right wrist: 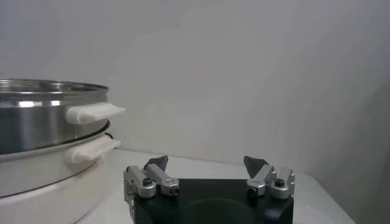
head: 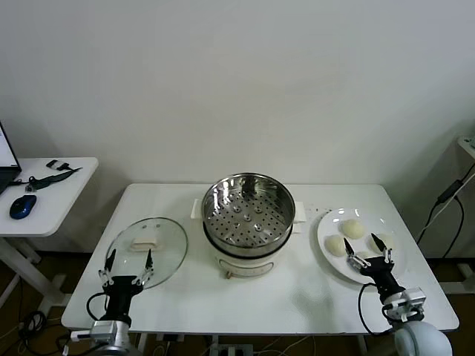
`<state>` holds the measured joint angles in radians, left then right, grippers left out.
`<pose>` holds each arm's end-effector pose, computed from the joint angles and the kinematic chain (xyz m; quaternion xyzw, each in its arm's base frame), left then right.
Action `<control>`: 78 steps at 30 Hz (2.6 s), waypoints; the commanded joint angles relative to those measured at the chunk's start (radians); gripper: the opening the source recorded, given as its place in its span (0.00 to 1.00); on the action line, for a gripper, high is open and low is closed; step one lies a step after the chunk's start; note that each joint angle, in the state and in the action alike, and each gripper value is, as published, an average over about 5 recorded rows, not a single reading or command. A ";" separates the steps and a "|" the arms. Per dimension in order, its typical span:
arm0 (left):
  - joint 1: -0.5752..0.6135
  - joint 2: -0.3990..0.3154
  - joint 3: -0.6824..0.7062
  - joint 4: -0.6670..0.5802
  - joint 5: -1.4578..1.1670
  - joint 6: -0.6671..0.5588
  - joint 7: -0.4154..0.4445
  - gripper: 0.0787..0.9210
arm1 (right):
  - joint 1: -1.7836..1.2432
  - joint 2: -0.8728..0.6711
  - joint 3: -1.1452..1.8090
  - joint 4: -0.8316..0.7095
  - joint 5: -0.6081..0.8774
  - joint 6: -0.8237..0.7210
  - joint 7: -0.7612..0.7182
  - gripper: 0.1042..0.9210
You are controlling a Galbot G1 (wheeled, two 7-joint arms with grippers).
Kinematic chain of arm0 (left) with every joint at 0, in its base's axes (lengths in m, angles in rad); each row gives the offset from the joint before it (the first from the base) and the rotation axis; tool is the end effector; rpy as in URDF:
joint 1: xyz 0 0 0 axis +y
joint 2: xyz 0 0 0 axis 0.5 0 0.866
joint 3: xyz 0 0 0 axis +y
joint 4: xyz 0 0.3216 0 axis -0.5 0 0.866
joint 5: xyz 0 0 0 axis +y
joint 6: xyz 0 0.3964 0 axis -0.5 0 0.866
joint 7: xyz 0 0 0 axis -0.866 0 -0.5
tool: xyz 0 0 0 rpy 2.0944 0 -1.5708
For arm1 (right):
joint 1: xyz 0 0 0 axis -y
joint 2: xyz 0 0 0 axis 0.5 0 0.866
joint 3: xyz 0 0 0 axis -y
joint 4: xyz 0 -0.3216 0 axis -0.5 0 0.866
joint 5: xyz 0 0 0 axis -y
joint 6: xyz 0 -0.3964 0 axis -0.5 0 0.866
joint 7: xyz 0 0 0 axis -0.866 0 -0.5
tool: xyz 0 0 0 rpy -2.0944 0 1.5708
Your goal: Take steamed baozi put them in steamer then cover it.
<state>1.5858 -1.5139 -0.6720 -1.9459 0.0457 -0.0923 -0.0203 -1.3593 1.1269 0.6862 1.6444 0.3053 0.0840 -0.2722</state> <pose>0.2244 0.0645 -0.3356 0.0585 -0.9942 -0.0835 0.0338 0.2986 -0.1834 -0.3450 0.0886 -0.9914 0.0753 0.0604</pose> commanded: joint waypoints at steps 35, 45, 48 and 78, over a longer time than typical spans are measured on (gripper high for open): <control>-0.002 0.021 -0.008 0.005 -0.006 0.024 -0.045 0.88 | 1.452 -0.240 -1.120 -1.062 -0.772 0.175 -1.072 0.88; -0.002 0.030 -0.018 0.009 -0.006 0.028 -0.048 0.88 | 1.419 -0.057 -0.933 -1.254 -1.019 0.235 -0.993 0.88; -0.002 0.031 -0.020 0.013 -0.007 0.028 -0.049 0.88 | 1.404 -0.032 -0.916 -1.266 -1.038 0.231 -0.974 0.88; -0.001 0.032 -0.031 0.016 -0.008 0.025 -0.049 0.88 | 1.354 0.019 -0.830 -1.307 -1.195 0.240 -0.885 0.78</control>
<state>1.5837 -1.4801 -0.7024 -1.9288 0.0375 -0.0662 -0.0688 -0.0085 1.1320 -0.1559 0.3518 -0.8563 0.3208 -1.1623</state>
